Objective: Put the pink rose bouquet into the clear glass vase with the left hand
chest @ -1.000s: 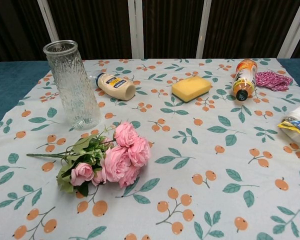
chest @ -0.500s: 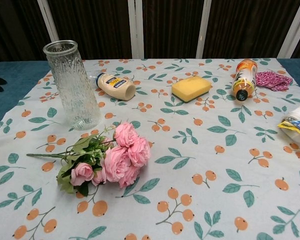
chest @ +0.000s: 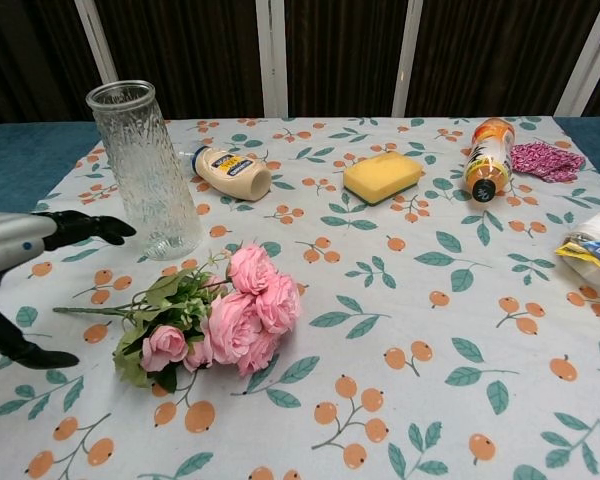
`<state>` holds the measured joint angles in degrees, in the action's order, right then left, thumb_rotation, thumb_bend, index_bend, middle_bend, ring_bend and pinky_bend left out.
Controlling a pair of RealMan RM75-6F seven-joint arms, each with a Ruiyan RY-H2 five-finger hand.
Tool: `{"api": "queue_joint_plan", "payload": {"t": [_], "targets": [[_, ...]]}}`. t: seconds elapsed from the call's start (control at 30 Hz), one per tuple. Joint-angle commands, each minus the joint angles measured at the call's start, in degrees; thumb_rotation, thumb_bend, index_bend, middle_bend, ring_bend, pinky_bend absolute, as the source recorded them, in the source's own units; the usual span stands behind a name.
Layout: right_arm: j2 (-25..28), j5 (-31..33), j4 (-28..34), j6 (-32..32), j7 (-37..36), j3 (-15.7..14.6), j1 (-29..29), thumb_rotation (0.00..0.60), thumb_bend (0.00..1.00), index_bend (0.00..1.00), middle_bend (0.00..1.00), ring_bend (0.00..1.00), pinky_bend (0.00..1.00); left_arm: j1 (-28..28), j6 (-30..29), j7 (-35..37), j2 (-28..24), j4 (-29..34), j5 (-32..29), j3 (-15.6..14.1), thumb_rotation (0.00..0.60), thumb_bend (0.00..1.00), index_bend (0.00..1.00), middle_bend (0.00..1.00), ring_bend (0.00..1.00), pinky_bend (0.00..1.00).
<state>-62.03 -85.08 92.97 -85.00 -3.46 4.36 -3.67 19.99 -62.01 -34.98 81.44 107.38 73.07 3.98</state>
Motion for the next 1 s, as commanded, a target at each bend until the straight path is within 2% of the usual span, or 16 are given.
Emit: {"api": "queue_joint_plan", "payload": {"t": [0.03,0.3,0.43,0.57,0.7,0.9,1.0], "targets": [[-0.1,-0.4,-0.3,-0.5,-0.7,0.2,0.0,0.600,0.22,0.00,0.00,0.04,0.05,2.0,1.5,-0.4,3.8,-2.9,-1.8,1.0,0.600,0.01,0.09,0.10,0.00,0.00],[-0.1,0.1,-0.9,-0.7,-1.6,0.4,0.2,0.600,0.22,0.00,0.00,0.04,0.05,5.3,2.6,-1.4,10.3,-8.3,-2.1,2.6,0.600,0.02,0.09,0.11,0.00,0.00],[0.0,0.2,-1.0,-0.9,-2.1,0.5,0.3,0.600,0.22,0.00,0.00,0.04,0.05,6.5,2.5,-1.6,12.9,-10.6,-1.0,2.7,0.600,0.10,0.11,0.17,0.00,0.00],[0.1,0.3,-1.1,-0.9,-2.4,0.6,0.3,0.600,0.22,0.00,0.00,0.04,0.05,7.5,2.8,-2.6,14.8,-12.3,-0.5,2.5,0.600,0.21,0.17,0.24,0.00,0.00],[0.1,0.3,-1.2,-0.9,-2.9,0.6,0.3,0.600,0.22,0.00,0.00,0.04,0.05,8.4,1.9,-4.8,17.0,-14.3,0.2,2.4,0.600,0.33,0.29,0.35,0.03,0.00],[0.3,0.5,-1.3,-1.1,-3.6,0.8,0.4,0.600,0.22,0.00,0.00,0.04,0.05,8.7,-0.6,-9.0,18.9,-16.7,0.8,2.1,0.600,0.36,0.32,0.36,0.03,0.00],[0.4,0.5,-1.3,-1.1,-3.8,0.8,0.5,0.600,0.22,0.00,0.00,0.04,0.05,8.6,-1.7,-10.1,19.5,-17.1,0.6,2.1,0.600,0.42,0.39,0.43,0.07,0.00]]}}
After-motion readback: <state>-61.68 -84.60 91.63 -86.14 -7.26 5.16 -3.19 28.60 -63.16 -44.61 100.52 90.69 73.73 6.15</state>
